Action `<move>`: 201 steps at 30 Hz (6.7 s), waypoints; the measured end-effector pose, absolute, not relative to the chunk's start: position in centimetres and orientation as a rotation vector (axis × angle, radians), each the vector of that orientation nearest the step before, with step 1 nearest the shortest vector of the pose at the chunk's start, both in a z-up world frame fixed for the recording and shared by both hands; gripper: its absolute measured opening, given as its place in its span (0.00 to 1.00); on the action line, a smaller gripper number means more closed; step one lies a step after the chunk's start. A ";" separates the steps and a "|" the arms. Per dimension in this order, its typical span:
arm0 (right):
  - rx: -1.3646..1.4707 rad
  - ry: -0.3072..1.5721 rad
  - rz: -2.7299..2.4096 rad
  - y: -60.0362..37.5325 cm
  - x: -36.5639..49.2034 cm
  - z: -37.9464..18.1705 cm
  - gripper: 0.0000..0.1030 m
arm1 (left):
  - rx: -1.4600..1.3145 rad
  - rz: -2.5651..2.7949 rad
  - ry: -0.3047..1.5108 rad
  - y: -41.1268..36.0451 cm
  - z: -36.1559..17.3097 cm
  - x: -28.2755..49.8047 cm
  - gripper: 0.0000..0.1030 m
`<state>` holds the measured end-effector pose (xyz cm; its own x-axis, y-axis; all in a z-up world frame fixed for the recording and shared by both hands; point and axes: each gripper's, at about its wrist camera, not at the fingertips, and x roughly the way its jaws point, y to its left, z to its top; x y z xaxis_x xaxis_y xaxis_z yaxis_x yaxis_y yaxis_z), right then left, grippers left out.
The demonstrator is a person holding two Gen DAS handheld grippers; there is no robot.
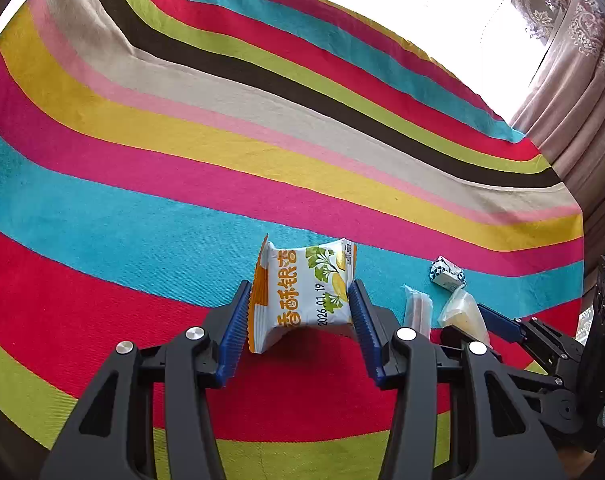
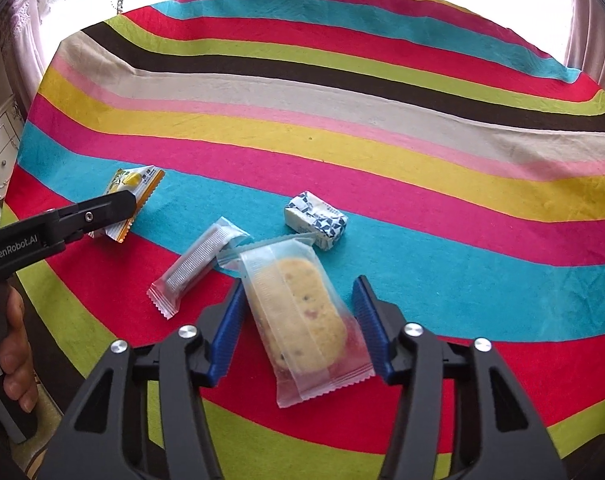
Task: Organize snacks
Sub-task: 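Grasp the orange-printed biscuit packet with the left tool while the right tool grasps the clear cookie bag, then lift both held snacks and carry them over the white box, then open the left tool to drop the biscuit packet while the right tool releases the cookie bag, then move both open tools back to the last snacks on the table, then grasp the slim clear stick packet with the left tool while the right tool grasps the blue-white cube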
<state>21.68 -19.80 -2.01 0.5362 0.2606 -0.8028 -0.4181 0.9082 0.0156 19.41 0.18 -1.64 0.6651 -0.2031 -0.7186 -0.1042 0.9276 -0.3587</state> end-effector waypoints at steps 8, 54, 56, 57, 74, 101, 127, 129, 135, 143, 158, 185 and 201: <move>-0.197 0.903 0.387 -20.0 20.8 -1.8 0.36 | -0.385 -0.038 0.837 0.1 -1.6 19.3 0.44; 0.045 0.907 0.385 -30.1 9.7 1.8 0.35 | -0.257 -0.142 0.888 -13.2 3.6 8.8 0.37; 0.057 0.902 0.380 -31.0 9.4 2.0 0.35 | -0.246 -0.160 0.896 -14.3 3.7 8.5 0.37; 0.063 0.901 0.375 -31.4 9.3 2.1 0.35 | -0.239 -0.171 0.900 -14.8 3.7 8.4 0.37; 0.166 0.912 0.250 -40.8 7.5 0.7 0.35 | -0.157 -0.387 1.008 -26.2 2.6 7.9 0.37; 0.221 0.932 -0.017 -52.3 5.4 -0.4 0.45 | -0.093 -0.670 1.056 -35.9 1.8 6.2 0.60; 0.133 0.942 0.035 -47.4 6.0 1.3 0.69 | -0.273 -0.535 1.014 -28.5 2.4 8.0 0.66; 0.121 0.941 0.055 -46.3 6.1 1.5 0.71 | -0.300 -0.501 1.004 -26.8 2.4 8.6 0.66; 0.086 0.948 0.116 -42.4 7.2 1.8 0.73 | -0.381 -0.376 0.975 -20.8 2.3 10.2 0.65; 0.052 0.962 0.190 -36.8 9.1 1.8 0.74 | -0.403 -0.237 0.983 -14.5 1.2 13.3 0.61; 0.046 0.962 0.206 -31.0 13.3 1.4 0.75 | -0.136 -0.137 1.013 -9.8 -1.2 20.2 0.36; 0.041 0.917 0.177 -23.0 22.1 0.2 0.75 | -0.151 -0.031 0.898 -7.1 -1.8 20.7 0.13; -0.017 0.921 0.150 -19.8 25.9 -1.6 0.66 | -0.244 0.047 0.867 -4.5 -1.9 20.1 0.13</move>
<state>25.92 -19.82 -1.63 0.5952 0.1221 -0.7942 -0.1365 0.9894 0.0498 20.07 -4.47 -1.89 0.6480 -0.0576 -0.7595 -0.1396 0.9712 -0.1928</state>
